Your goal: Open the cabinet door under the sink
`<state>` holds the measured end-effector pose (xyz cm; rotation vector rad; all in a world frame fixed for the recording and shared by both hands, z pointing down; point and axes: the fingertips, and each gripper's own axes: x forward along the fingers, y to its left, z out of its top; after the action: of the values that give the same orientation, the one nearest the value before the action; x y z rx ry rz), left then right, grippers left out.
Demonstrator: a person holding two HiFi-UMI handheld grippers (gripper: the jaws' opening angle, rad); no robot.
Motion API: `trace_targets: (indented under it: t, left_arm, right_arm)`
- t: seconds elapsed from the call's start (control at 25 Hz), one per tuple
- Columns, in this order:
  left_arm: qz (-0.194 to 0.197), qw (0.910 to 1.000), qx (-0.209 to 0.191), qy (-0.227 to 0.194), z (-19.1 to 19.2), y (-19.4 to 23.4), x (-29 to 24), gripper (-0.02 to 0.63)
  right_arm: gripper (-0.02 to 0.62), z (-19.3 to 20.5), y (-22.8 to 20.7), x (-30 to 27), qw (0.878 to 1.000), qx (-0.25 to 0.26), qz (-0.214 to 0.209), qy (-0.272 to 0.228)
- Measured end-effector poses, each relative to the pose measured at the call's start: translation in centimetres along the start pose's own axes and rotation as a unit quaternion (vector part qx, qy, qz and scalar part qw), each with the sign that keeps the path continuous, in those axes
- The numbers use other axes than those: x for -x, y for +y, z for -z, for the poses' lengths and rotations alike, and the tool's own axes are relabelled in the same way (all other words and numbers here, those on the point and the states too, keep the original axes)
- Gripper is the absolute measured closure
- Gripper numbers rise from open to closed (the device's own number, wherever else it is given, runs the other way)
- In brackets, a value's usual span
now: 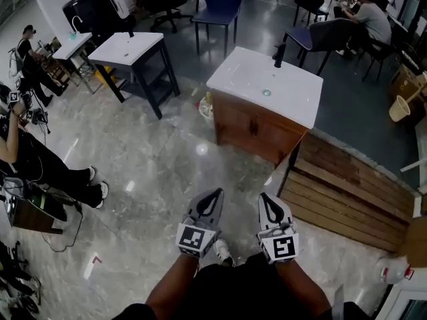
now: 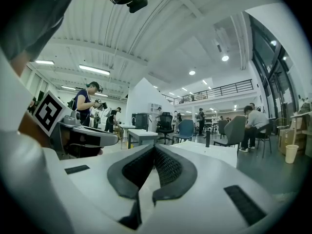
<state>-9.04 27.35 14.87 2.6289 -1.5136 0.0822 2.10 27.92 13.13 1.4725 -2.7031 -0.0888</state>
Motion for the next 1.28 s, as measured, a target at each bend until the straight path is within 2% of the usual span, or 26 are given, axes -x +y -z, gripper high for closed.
trace_targets:
  t: [0.2,0.48,0.96,1.28]
  left_arm:
    - [0.01,0.9999,-0.002,-0.006,-0.5,1.5,-2.1,0.583]
    - [0.023,0.9996,0.015,0.01,0.8,2.9,-6.1,0.583]
    - [0.022,0.9981,0.014,0.055,3.0,5.7,-18.1,0.583]
    - [0.024,0.9962,0.013,0.083,5.8,6.9,-25.2,0.583]
  right_arm:
    - [0.572,0.0,-0.3,-2.2,1.0,0.006,0.007,0.0]
    - [0.572,1.6,-2.5,-6.2,1.0,-0.007,0.011,0.002]
    - [0.572,5.4,-11.5,-14.9,0.999,-0.031,0.01,0.022]
    - [0.572,10.2,-16.4,-19.9,0.998,-0.052,0.003,0.039]
